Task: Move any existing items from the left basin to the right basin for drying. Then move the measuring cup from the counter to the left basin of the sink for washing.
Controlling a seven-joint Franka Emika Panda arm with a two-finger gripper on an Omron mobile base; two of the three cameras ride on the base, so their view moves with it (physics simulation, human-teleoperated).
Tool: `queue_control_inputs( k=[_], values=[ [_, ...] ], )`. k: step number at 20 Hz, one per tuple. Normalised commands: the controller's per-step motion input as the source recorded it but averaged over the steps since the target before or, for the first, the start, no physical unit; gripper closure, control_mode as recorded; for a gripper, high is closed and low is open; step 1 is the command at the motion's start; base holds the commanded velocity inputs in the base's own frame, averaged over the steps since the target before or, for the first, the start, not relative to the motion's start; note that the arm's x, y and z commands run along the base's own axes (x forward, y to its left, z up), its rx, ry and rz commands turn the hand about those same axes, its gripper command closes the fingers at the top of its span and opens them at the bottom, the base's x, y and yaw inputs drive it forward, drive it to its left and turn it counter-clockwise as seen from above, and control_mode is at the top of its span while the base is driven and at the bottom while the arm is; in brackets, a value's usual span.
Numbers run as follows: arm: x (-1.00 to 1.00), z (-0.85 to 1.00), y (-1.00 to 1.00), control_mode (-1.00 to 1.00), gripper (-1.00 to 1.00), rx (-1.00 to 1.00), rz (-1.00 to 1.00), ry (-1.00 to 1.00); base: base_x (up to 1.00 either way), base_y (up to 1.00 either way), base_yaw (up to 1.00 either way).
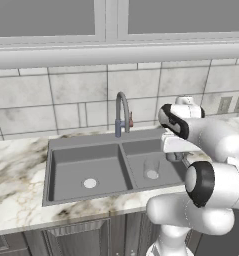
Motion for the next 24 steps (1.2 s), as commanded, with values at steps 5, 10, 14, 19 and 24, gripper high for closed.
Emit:
queue_control_inputs(
  k=[5, 10, 14, 19, 24],
  values=[
    [-0.01, 0.00, 0.70, -1.00, 1.00, 0.00, 0.03, 0.09, 0.00, 0.00, 0.00],
    [0.00, 0.00, 0.68, -1.00, 1.00, 0.00, 0.03, 0.07, 0.00, 0.00, 0.00],
    [0.00, 0.00, 0.65, -1.00, 1.00, 0.00, 0.03, 0.06, 0.00, 0.00, 0.00],
    [0.00, -0.01, 0.63, -1.00, 1.00, 0.00, 0.03, 0.06, 0.00, 0.00, 0.00],
    [0.00, -0.04, 0.63, -1.00, 1.00, 0.00, 0.03, 0.06, 0.00, 0.00, 0.00]
  ],
)
